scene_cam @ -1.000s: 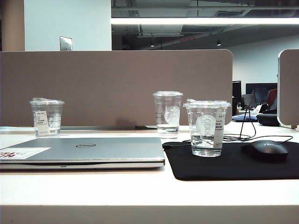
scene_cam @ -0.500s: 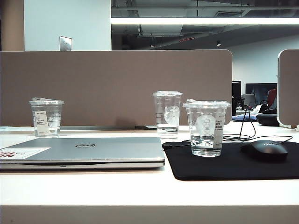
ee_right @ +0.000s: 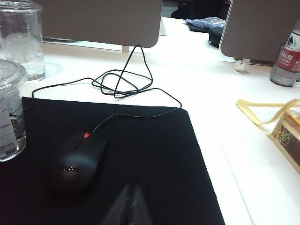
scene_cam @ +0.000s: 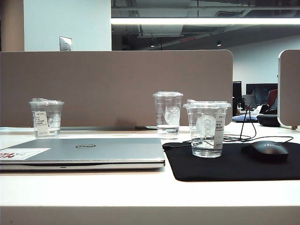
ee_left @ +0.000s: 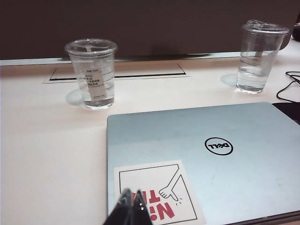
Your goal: Pick up the coffee cup on the middle and place it on the right side of the laptop.
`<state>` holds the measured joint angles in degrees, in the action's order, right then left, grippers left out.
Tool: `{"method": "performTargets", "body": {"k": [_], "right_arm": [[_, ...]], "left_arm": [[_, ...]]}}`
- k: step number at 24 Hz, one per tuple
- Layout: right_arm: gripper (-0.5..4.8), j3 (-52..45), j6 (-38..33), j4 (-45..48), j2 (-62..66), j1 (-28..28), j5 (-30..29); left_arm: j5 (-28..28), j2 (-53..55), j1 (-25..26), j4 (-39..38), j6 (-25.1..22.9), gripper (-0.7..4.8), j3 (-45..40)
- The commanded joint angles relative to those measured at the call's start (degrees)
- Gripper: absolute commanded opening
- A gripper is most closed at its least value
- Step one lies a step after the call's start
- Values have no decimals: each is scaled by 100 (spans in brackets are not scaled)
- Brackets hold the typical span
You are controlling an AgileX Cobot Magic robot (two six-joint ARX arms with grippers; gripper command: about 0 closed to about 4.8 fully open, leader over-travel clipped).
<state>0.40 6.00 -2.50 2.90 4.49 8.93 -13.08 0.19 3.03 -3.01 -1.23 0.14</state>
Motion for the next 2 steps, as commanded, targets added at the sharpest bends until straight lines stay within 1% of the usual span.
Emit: {"method": "performTargets", "body": {"k": [1,2], "right_arm": [[-5,-31,-20,98,4,2,-2],[-5,-31,-20,101,4,2,-2]], "left_arm": [[-2,0,13,42,20,-6,24],[-2,0,13,42,20,-6,24]]}}
